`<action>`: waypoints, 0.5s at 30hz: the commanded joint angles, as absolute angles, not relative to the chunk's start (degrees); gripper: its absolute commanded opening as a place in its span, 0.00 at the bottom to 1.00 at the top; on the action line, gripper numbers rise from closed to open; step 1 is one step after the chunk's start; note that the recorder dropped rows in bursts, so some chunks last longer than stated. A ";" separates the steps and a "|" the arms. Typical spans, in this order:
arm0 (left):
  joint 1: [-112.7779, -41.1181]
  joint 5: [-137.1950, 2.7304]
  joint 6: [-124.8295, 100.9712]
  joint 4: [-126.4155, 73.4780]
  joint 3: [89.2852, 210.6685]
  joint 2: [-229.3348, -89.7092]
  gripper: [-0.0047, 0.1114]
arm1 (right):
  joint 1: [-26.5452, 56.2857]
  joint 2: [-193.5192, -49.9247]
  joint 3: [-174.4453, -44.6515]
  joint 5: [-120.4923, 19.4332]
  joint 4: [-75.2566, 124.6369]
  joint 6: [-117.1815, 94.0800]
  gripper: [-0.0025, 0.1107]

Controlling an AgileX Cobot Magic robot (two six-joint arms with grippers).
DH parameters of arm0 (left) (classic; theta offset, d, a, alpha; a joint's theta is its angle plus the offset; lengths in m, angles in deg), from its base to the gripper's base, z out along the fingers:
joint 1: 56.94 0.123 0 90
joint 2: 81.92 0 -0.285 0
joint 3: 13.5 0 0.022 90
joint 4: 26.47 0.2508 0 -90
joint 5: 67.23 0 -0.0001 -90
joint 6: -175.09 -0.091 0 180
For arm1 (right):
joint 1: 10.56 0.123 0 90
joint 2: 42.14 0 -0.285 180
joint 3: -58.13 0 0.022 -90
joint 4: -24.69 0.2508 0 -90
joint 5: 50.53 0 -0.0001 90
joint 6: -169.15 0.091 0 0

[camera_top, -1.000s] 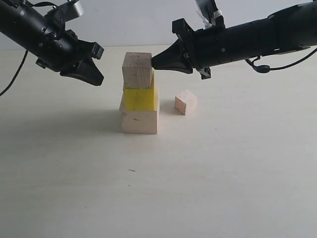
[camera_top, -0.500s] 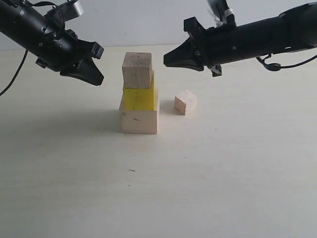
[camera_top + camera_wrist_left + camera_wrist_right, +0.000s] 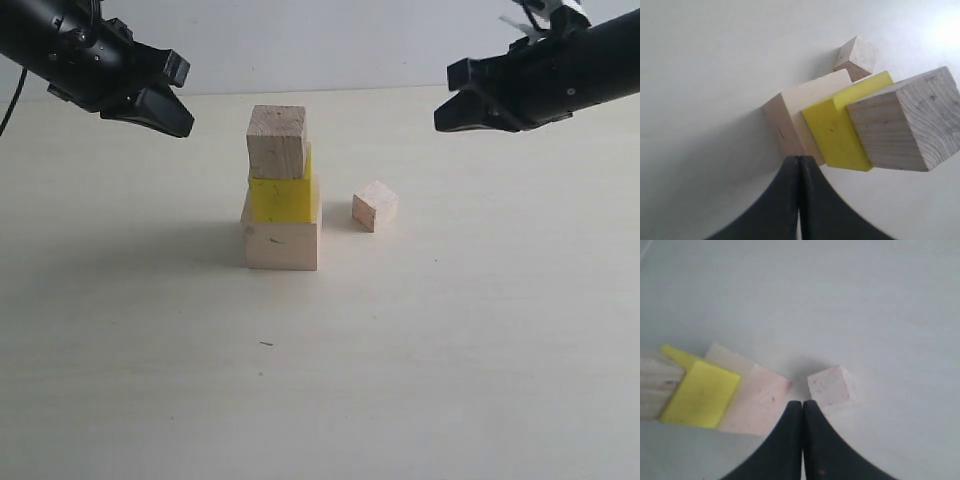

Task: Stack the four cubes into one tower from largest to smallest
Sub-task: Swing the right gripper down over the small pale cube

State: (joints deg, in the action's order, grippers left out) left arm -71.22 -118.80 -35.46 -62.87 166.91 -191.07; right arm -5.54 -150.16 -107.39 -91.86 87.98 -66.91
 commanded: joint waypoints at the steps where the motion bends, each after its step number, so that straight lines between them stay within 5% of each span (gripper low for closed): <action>1: -70.99 -117.90 -35.96 -62.94 166.77 -190.38 0.04 | -1.16 -149.61 -110.18 -88.15 71.63 -56.22 0.02; 15: -70.62 -117.14 -35.96 -62.94 166.77 -189.11 0.04 | 4.08 -157.79 -116.55 -88.72 56.40 -51.73 0.08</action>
